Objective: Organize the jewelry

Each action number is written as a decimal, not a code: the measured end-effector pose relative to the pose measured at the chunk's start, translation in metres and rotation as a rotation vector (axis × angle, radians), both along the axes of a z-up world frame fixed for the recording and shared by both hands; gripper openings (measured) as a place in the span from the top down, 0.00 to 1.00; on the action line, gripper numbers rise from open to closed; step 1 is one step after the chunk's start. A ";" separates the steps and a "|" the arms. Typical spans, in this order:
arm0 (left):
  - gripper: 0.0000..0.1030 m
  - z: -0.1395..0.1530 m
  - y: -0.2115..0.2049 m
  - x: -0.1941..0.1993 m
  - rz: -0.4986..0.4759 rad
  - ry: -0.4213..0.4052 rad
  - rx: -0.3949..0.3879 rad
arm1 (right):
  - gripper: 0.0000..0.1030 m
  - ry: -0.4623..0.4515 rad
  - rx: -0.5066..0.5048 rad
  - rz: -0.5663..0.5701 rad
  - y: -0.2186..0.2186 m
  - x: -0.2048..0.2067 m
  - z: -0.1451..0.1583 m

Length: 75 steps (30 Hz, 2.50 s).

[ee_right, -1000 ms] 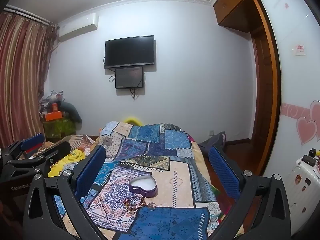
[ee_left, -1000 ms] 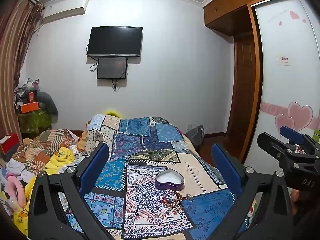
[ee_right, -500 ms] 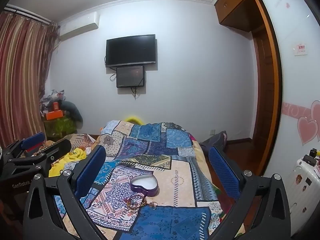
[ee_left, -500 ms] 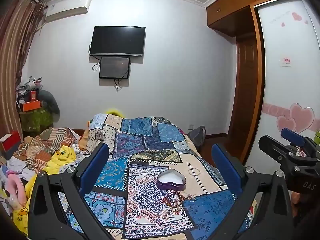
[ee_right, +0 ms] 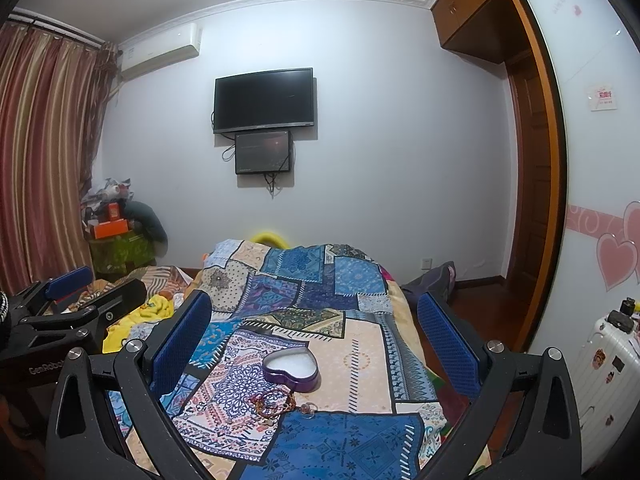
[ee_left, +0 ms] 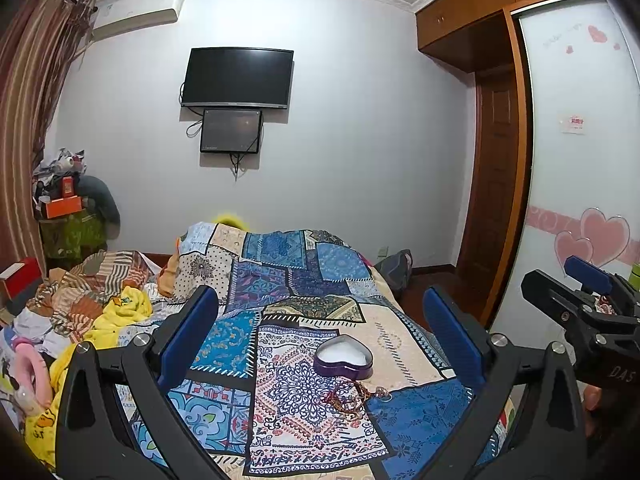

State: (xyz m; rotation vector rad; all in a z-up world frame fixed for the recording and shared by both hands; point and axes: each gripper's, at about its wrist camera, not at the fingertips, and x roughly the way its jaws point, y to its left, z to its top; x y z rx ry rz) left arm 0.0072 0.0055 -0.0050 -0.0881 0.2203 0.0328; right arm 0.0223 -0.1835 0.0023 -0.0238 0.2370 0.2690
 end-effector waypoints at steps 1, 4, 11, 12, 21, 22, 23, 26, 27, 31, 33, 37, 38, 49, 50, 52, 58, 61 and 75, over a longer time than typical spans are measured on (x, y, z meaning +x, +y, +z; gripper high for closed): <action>0.00 0.000 0.000 0.001 0.000 0.001 -0.001 | 0.01 0.000 -0.001 0.000 0.000 0.000 0.000; 0.00 -0.002 0.004 -0.001 0.001 0.002 -0.004 | 0.01 0.000 -0.001 0.000 0.000 0.000 0.000; 0.00 -0.002 0.005 -0.002 0.003 0.004 -0.007 | 0.01 0.001 -0.001 0.000 0.000 0.000 0.001; 0.00 -0.002 0.006 -0.002 0.004 0.004 -0.007 | 0.01 0.001 -0.001 0.001 0.000 0.000 0.001; 0.00 -0.001 0.006 -0.003 -0.001 0.008 -0.006 | 0.01 0.002 -0.002 0.000 0.000 0.001 0.001; 0.00 -0.002 0.007 -0.003 -0.002 0.009 -0.005 | 0.01 0.002 -0.003 0.001 -0.001 0.002 0.002; 0.00 -0.002 0.007 -0.003 -0.001 0.009 -0.003 | 0.01 0.002 -0.002 0.001 0.000 0.001 0.002; 0.00 -0.001 0.005 -0.002 0.000 0.010 0.002 | 0.01 0.002 -0.003 0.002 0.000 0.001 0.002; 0.00 -0.001 0.006 -0.003 0.000 0.010 0.003 | 0.01 0.001 -0.004 0.002 0.001 0.001 0.002; 0.00 -0.002 0.005 -0.003 -0.001 0.012 0.001 | 0.01 0.002 -0.003 0.002 -0.001 0.002 0.003; 0.00 -0.002 0.005 -0.004 0.000 0.012 0.001 | 0.01 0.003 -0.001 0.001 0.000 0.001 0.002; 0.00 -0.002 0.005 -0.003 0.000 0.012 -0.001 | 0.01 0.003 -0.003 0.002 -0.001 0.001 0.002; 0.00 -0.003 0.003 -0.002 0.001 0.012 0.001 | 0.01 0.003 -0.002 0.002 0.000 0.001 0.002; 0.00 -0.009 0.007 0.004 0.006 0.034 -0.010 | 0.01 0.028 -0.008 0.004 0.006 0.006 -0.005; 0.00 -0.010 0.008 0.006 0.007 0.038 -0.010 | 0.01 0.031 -0.007 0.004 0.004 0.009 -0.006; 0.00 -0.013 0.009 0.008 0.008 0.048 -0.011 | 0.01 0.040 -0.007 0.005 0.002 0.013 -0.008; 0.00 -0.020 0.018 0.028 0.009 0.101 -0.010 | 0.01 0.087 -0.017 -0.002 0.002 0.027 -0.021; 0.00 -0.028 0.026 0.042 0.009 0.146 -0.011 | 0.01 0.134 -0.029 -0.014 -0.001 0.039 -0.032; 0.19 -0.089 0.047 0.101 -0.017 0.392 0.009 | 0.01 0.377 -0.115 -0.004 0.000 0.076 -0.088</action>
